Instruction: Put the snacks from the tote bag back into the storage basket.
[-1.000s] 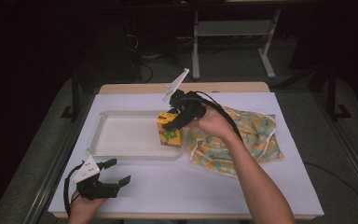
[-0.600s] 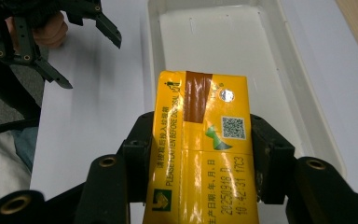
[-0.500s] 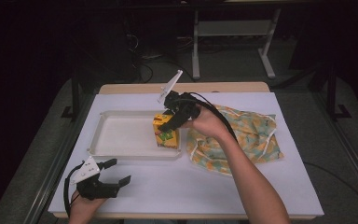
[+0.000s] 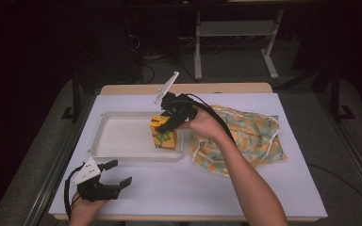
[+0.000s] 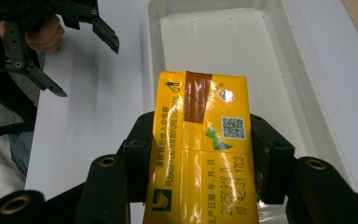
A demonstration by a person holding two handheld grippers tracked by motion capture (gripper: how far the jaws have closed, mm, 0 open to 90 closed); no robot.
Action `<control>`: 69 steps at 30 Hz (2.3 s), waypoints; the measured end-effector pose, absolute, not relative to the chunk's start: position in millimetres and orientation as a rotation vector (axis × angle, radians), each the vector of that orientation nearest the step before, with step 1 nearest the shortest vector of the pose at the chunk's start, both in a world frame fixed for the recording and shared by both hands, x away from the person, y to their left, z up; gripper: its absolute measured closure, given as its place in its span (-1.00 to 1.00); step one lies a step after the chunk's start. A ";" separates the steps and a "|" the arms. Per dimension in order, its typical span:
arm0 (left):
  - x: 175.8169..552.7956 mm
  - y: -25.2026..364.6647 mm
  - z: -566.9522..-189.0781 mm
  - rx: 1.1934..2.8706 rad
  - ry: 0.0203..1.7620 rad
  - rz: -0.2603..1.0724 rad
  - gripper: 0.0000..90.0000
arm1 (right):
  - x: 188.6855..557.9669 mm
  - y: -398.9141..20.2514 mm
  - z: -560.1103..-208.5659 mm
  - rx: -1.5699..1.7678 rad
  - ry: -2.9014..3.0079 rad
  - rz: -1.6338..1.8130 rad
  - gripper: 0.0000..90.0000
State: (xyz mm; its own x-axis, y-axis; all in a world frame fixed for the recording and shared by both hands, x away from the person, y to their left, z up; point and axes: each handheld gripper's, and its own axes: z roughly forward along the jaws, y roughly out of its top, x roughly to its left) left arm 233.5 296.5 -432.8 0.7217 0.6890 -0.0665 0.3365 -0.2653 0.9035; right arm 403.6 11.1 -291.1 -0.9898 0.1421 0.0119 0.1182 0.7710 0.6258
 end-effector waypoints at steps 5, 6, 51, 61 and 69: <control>233.6 296.5 -432.7 1.873 0.793 0.417 -0.67 | 405.6 14.5 -294.0 0.219 2.926 1.038 0.10; 233.5 296.5 -432.7 1.871 0.794 0.416 -0.67 | 405.9 15.2 -294.8 0.220 2.925 1.043 0.10; 232.8 296.9 -432.4 1.858 0.799 0.405 -0.67 | 416.9 47.0 -320.8 0.190 2.980 1.015 0.10; 232.9 296.7 -432.3 1.857 0.794 0.403 -0.67 | 419.4 48.9 -325.4 0.184 2.977 1.007 0.10; 233.2 296.8 -432.0 1.859 0.789 0.407 -0.67 | 423.9 48.8 -334.0 0.191 2.998 0.999 0.09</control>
